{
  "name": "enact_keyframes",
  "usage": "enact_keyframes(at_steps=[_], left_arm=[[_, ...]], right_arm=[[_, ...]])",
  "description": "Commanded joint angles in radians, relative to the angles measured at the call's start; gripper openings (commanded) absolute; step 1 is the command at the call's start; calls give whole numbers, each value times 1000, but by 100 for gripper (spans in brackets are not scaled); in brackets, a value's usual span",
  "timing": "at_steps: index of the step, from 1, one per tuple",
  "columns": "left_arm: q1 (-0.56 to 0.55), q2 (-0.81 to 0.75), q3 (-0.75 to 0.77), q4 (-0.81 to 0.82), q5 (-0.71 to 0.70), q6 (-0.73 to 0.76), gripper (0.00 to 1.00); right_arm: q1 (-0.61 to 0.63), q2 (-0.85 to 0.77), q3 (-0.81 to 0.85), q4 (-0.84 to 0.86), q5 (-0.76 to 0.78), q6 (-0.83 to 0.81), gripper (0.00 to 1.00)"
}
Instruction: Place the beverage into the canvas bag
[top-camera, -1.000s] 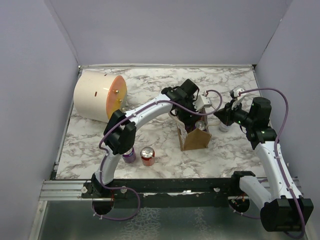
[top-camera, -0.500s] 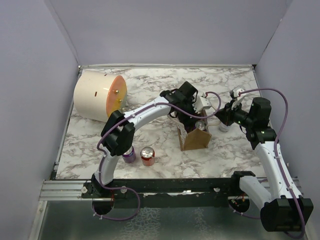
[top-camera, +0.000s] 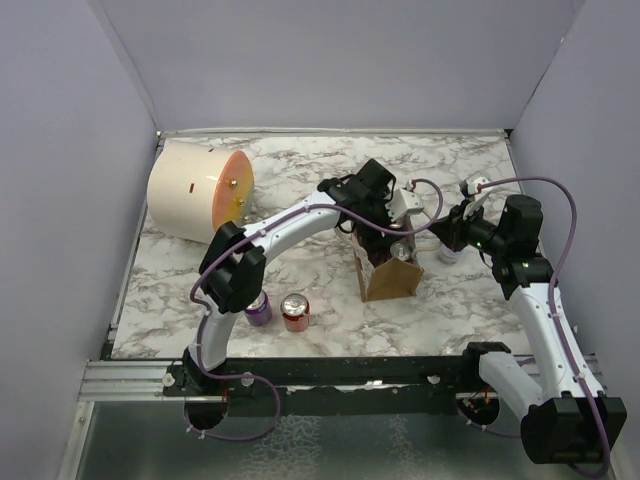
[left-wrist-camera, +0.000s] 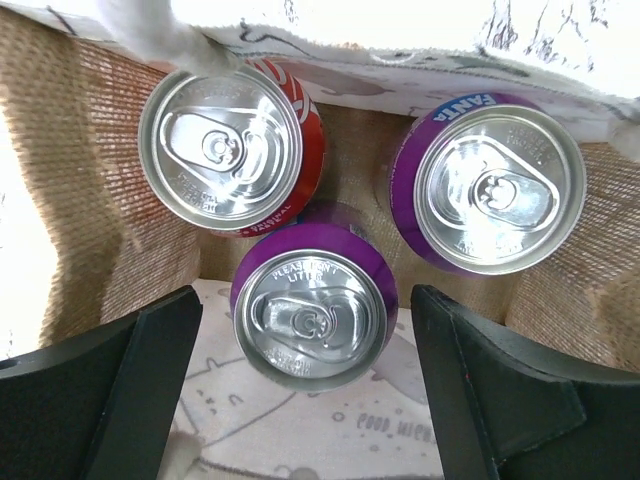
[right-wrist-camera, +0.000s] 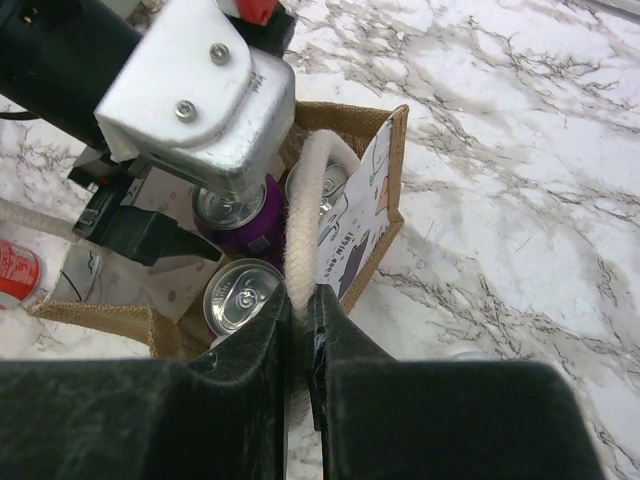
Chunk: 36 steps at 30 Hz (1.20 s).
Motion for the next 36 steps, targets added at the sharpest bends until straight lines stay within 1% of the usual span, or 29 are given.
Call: enact_keyframes(at_steps=[1,7,15,18,20,24,28,32,36], left_arm=[[-4,-82,52,-2,11,-15,90],[-3,-122,100,-35,32,-14,91],[-3,-221,97,-36,31,17,91],[-2,-283,76,-52,20,39,91],[-1,-343,28,-52,12,61,91],[1,-488,-114,-28,-27,107,91],[12,-649,-250,-41,14,169,93],[49,-781,-364,-86,57,219,95],[113,-875,-448,-178,77,239,95]], right_arm=[[-7,-14,-7,20,7,-3,1],[-7,-13,-6,19,8,-3,1],[-7,-10,-3,19,10,0,1],[-7,-8,3,17,8,-3,1],[-7,-7,11,12,8,-12,1],[-7,17,52,-27,-6,-49,1],[-7,37,85,-75,-23,-82,1],[-7,46,106,-112,-29,-101,1],[-7,57,122,-127,-25,-108,1]])
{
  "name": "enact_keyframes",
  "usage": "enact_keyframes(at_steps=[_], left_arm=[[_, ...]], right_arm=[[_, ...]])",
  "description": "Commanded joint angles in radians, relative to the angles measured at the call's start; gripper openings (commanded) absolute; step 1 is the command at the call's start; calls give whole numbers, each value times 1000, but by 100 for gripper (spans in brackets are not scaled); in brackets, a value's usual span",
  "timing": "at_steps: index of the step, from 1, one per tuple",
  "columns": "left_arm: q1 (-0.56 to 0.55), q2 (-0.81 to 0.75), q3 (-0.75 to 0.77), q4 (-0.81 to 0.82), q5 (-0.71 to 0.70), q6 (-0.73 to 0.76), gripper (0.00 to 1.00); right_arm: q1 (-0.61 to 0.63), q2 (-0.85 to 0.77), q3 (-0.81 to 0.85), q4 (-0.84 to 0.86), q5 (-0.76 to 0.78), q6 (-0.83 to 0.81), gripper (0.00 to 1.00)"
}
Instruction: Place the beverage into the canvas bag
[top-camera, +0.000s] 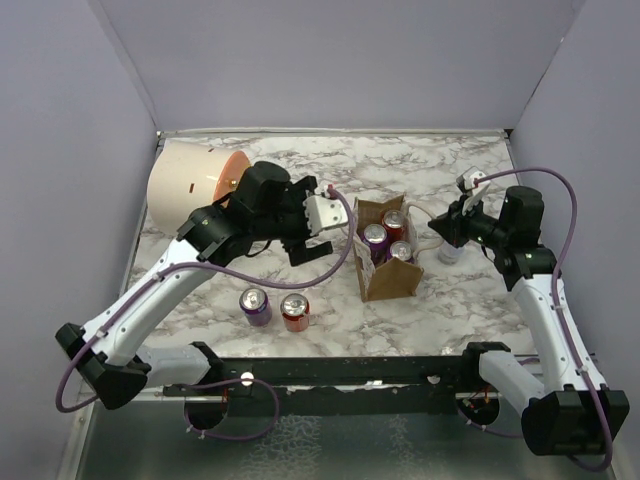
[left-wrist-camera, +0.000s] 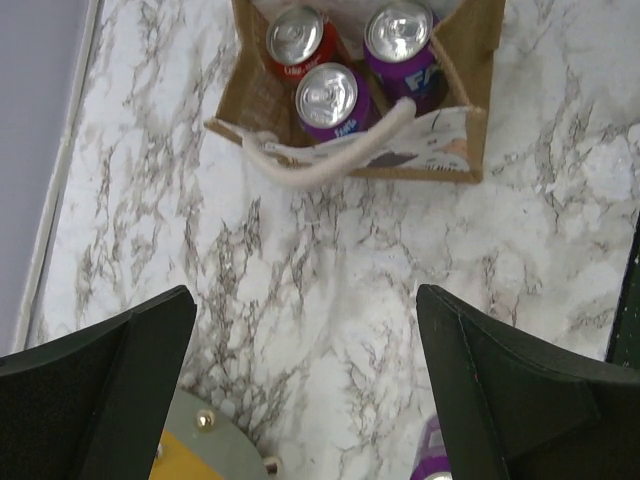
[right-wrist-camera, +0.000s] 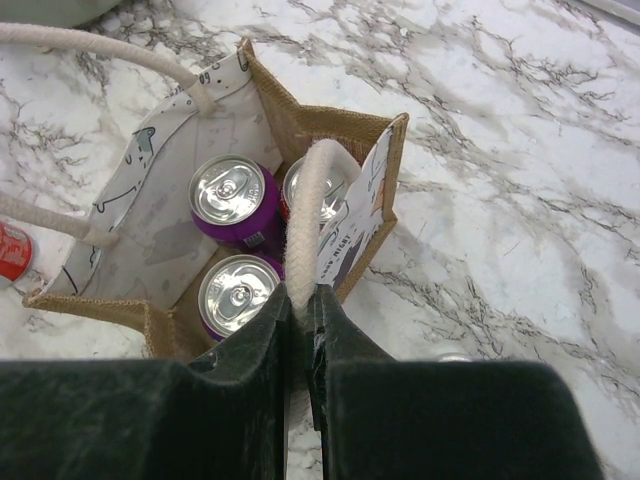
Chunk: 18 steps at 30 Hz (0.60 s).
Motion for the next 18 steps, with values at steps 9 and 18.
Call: enact_keyframes(at_steps=[9,18], left_arm=[[105,-250,-336,-267,75,148,96],[105,-236,-430,-294,118,216,98]], right_arm=[[-7,30,43,-43,-32,-30,1],[-7,3,18,-26,-39,-27,1]])
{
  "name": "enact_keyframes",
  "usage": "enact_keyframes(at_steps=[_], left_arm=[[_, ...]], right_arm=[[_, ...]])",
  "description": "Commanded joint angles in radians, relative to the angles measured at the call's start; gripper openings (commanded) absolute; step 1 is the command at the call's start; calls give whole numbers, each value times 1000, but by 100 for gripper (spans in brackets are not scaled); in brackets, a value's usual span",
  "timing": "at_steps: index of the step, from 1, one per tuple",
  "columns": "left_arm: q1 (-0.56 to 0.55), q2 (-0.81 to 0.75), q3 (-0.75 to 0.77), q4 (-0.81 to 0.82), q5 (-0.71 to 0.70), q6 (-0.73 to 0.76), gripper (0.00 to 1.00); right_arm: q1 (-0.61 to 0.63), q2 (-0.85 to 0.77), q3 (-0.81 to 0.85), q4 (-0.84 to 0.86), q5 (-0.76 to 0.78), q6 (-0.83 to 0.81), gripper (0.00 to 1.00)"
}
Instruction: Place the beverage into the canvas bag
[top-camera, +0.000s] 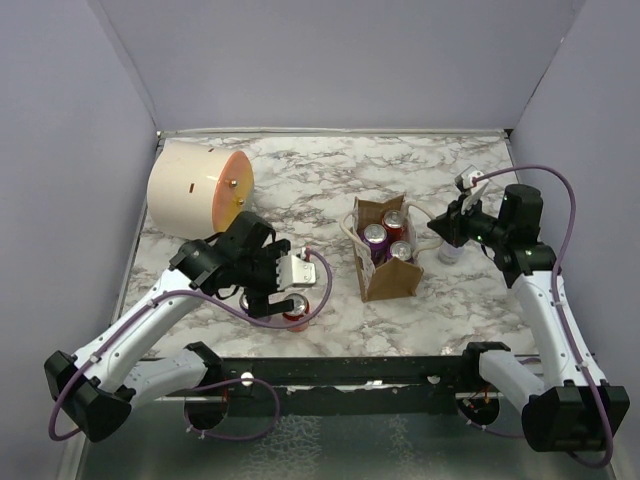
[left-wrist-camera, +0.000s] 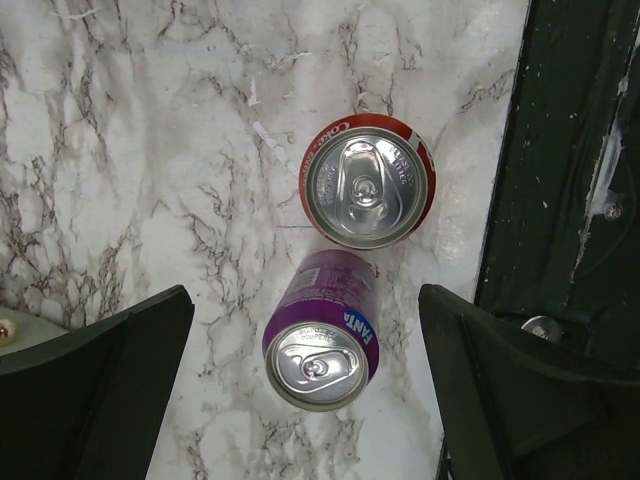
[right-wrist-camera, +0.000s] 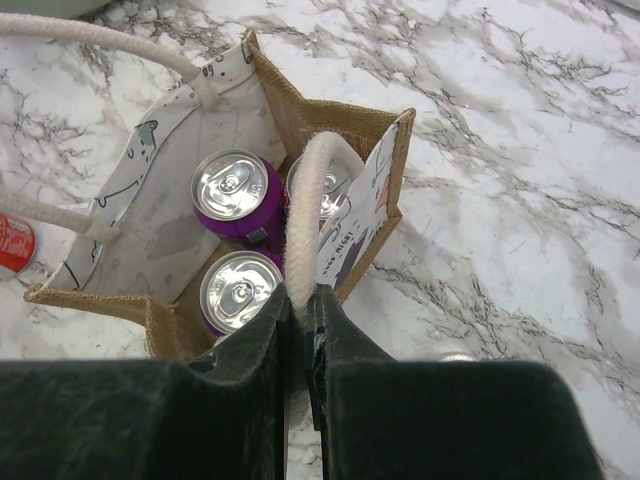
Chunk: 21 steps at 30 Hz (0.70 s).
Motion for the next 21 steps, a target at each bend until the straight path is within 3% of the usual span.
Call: enact_keyframes(at_steps=[1,15,21], left_arm=[[4,12,-41,7,60,52,98],[-14,140,-151,187,161,60,98],[-31,167,-189,247,210,37,90]], right_arm=[[-7,-24,-2,4,-27,-6,1],[-7,-69,-19,12,-26,-2,1],[-7,-66,-17,14,-26,-3,1]])
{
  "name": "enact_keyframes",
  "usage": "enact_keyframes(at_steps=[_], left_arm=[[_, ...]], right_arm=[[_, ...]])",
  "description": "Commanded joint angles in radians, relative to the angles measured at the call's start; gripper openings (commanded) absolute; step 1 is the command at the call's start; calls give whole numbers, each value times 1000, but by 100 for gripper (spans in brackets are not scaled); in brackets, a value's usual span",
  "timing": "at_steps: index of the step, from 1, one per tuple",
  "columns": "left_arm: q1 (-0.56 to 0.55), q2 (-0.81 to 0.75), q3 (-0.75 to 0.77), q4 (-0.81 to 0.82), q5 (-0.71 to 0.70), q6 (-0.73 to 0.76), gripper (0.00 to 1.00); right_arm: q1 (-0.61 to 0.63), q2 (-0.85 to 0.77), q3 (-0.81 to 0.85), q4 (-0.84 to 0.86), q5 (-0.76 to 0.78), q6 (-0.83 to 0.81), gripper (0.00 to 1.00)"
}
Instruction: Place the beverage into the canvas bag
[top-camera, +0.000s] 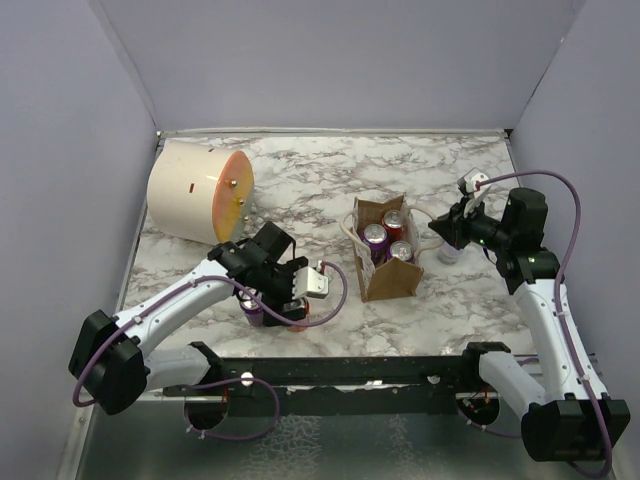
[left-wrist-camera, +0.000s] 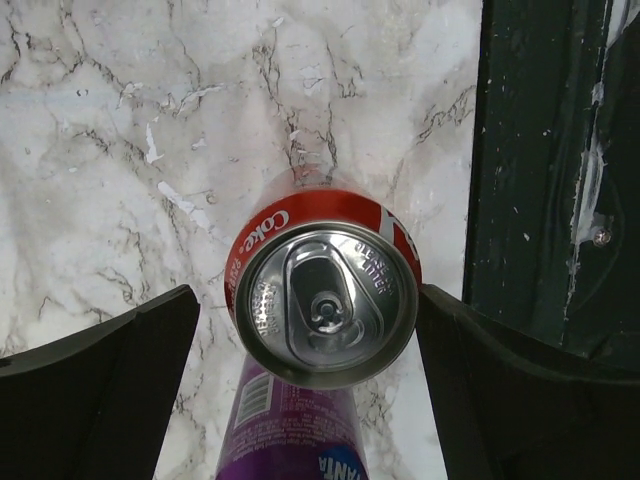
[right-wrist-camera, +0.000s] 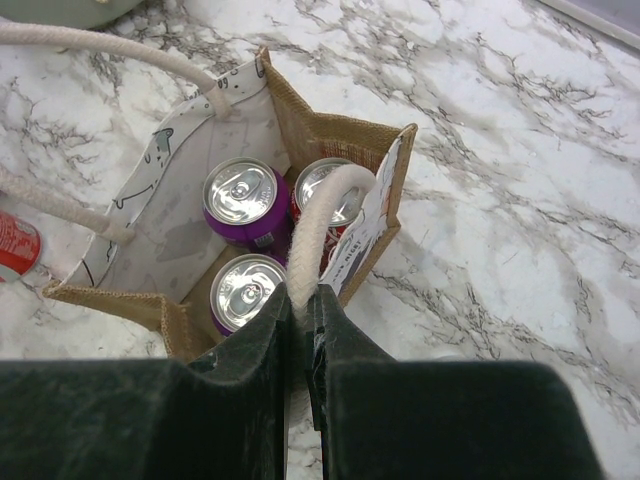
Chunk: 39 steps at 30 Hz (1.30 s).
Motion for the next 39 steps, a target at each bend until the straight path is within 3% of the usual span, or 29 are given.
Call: enact_keyframes(at_steps=[1,6,12,17,26,33,39], left_arm=[[-11,-1,-20,70,86,-4,88],[-14,-12,-23,87,122,-13,83],[-17,7,-19,87,137,-15,69],[-17,11,8,80,161,-21,50],[-18,49,209,-39,155,3,1],[-19,68,476,-114,87,-63,0],[-18,68,669,-72,24,-171,0]], right_arm=[[-7,-3,-8,13,-19,-3,1],[-7,2,-8,17,-19,-3,1],[-7,-9,-17,22,-16,-4,1],[-7,0,-17,25,-17,-1,1],[-7,27,6,10,-20,3,1],[-7,26,4,12,-25,3,1],[-7,19,3,12,-30,5,1]])
